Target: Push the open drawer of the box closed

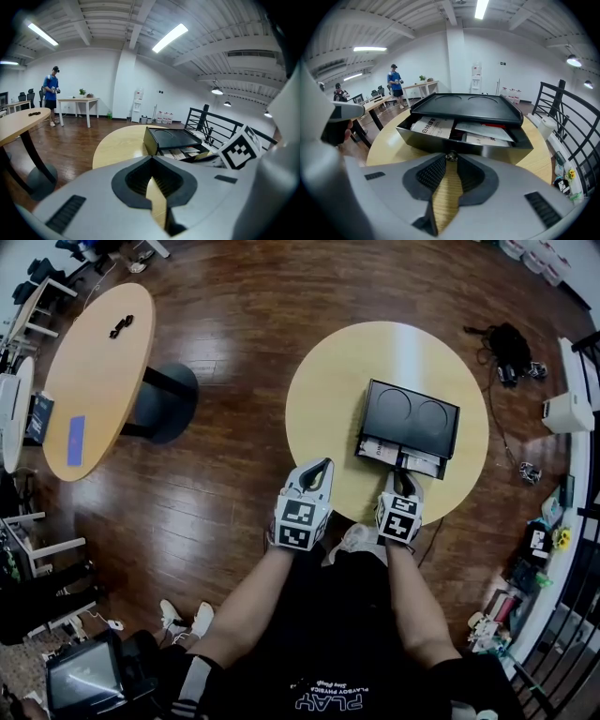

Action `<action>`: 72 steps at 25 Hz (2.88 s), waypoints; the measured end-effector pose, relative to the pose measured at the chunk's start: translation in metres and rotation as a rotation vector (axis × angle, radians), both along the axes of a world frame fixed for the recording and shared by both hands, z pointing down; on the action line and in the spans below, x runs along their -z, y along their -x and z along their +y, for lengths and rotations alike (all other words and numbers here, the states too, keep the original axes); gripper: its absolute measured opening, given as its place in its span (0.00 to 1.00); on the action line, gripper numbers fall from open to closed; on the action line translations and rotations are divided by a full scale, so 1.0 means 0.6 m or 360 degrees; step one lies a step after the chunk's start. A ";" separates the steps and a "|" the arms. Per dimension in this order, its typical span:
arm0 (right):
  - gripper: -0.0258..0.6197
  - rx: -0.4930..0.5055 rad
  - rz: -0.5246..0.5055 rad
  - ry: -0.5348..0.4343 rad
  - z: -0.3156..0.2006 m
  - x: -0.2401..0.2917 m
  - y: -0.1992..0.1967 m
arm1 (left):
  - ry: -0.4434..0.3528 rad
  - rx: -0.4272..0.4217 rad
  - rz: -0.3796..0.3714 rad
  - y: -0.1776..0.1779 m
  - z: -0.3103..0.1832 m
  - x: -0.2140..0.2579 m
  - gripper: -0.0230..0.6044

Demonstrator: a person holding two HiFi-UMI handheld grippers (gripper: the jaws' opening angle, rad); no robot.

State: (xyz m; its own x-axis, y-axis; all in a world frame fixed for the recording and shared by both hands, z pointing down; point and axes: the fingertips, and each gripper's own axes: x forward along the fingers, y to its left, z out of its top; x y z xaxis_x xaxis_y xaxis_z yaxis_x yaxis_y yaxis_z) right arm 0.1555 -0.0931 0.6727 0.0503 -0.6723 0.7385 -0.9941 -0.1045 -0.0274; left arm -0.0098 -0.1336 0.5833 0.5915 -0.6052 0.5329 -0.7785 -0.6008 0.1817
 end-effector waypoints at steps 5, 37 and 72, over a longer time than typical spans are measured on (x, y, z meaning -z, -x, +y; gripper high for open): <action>0.16 -0.0001 0.0011 0.0004 -0.017 0.002 -0.007 | 0.0026 0.0008 0.0023 -0.004 -0.004 0.002 0.03; 0.16 0.0036 0.0051 -0.0075 -0.085 0.012 -0.022 | -0.0016 0.0044 -0.0040 0.005 -0.015 -0.001 0.03; 0.07 0.0068 0.0018 -0.0435 -0.003 0.190 -0.004 | -0.0182 -0.0018 0.0034 -0.040 0.054 0.097 0.03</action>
State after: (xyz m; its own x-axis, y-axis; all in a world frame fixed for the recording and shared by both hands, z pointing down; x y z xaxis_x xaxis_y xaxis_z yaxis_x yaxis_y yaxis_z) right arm 0.1581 -0.0948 0.5588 0.0251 -0.8482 0.5291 -0.9979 -0.0529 -0.0374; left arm 0.0144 -0.1014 0.5248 0.6092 -0.6544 0.4480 -0.7681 -0.6274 0.1281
